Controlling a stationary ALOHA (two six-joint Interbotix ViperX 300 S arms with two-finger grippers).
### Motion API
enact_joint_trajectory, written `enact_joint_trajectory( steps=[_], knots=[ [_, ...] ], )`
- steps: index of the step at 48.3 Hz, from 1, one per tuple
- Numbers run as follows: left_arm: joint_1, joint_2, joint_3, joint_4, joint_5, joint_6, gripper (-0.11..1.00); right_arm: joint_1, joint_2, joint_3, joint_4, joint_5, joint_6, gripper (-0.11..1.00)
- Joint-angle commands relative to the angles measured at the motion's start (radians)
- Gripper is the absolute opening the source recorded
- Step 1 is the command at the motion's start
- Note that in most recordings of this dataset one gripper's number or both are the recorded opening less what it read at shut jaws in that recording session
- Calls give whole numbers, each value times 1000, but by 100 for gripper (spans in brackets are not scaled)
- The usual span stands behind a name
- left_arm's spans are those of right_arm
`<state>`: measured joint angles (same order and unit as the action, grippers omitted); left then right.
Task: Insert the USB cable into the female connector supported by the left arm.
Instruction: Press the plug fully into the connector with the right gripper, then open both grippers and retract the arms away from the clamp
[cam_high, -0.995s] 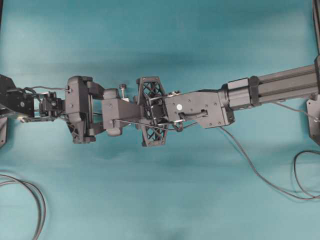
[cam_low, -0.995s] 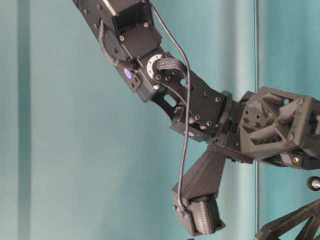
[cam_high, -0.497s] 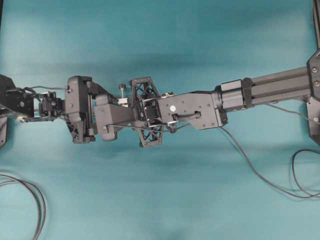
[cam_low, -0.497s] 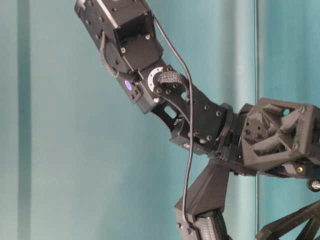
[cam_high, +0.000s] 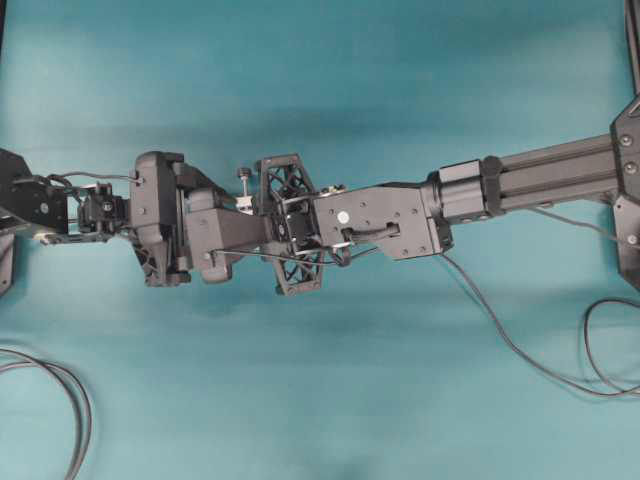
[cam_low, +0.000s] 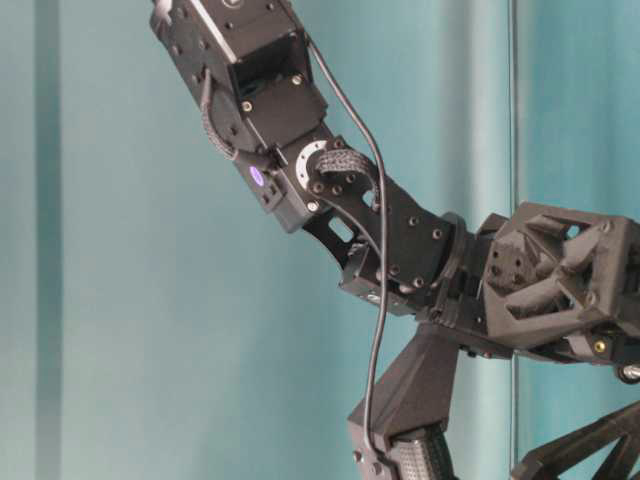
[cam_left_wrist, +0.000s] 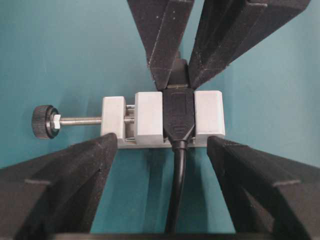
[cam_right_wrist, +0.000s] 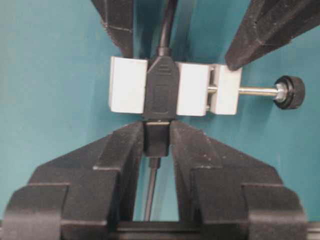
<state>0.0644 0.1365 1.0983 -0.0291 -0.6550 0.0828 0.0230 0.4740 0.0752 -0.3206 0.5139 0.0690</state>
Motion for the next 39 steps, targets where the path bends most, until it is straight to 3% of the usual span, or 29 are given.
enact_joint_trajectory(
  steps=[1,17,19,27,39],
  knots=[
    [0,-9,-35,-2,-6,-9,93,-3,-25,-61,-6,-9,6,20],
    [-3,-12,-35,-2,-6,-8,93,-3,-60,-3,-6,8,55,21],
    [-6,-14,-34,-2,-5,-8,92,-3,-66,8,-6,11,60,27],
    [-6,-37,-12,-2,17,-8,92,-3,-100,49,-6,25,74,73],
    [-6,-138,58,-2,51,-9,93,0,-224,147,-6,26,78,67]
  ],
)
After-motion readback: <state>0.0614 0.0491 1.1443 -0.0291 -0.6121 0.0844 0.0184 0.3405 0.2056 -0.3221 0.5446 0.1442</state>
